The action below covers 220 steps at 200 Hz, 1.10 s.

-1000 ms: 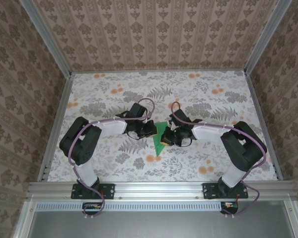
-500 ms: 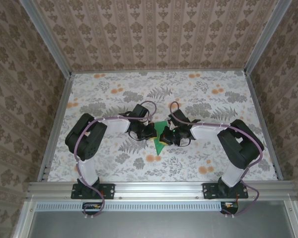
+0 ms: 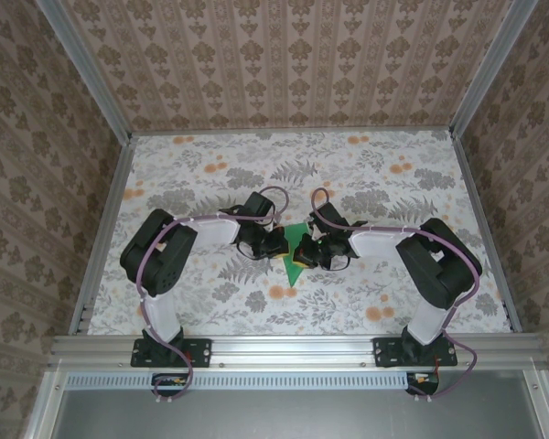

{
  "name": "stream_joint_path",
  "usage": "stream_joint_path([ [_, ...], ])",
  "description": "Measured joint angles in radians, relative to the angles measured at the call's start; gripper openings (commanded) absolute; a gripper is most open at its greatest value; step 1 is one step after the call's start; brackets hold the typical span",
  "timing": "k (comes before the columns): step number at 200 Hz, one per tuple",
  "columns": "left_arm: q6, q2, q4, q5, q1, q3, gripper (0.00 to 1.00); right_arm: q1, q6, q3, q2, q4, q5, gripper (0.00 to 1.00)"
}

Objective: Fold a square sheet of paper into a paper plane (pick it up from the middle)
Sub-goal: Third fold the triangle at the center of the table.

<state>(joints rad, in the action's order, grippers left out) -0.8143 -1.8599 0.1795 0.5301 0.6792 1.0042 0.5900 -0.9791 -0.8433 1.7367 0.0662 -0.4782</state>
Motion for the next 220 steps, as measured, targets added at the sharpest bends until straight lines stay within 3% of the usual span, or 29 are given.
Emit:
stream_joint_path([
  [167, 0.0, 0.0, 0.002, 0.0, 0.001, 0.001, 0.04, 0.0, 0.015, -0.015, 0.039, 0.001, 0.0, 0.04],
  [190, 0.001, 0.0, 0.012, -0.003, 0.001, 0.006, 0.06, 0.0, 0.016, -0.019, 0.043, 0.005, -0.001, 0.13],
  [220, 0.005, 0.005, 0.048, -0.01, -0.006, 0.016, 0.07, 0.0, 0.036, -0.028, 0.046, 0.008, -0.006, 0.31],
])
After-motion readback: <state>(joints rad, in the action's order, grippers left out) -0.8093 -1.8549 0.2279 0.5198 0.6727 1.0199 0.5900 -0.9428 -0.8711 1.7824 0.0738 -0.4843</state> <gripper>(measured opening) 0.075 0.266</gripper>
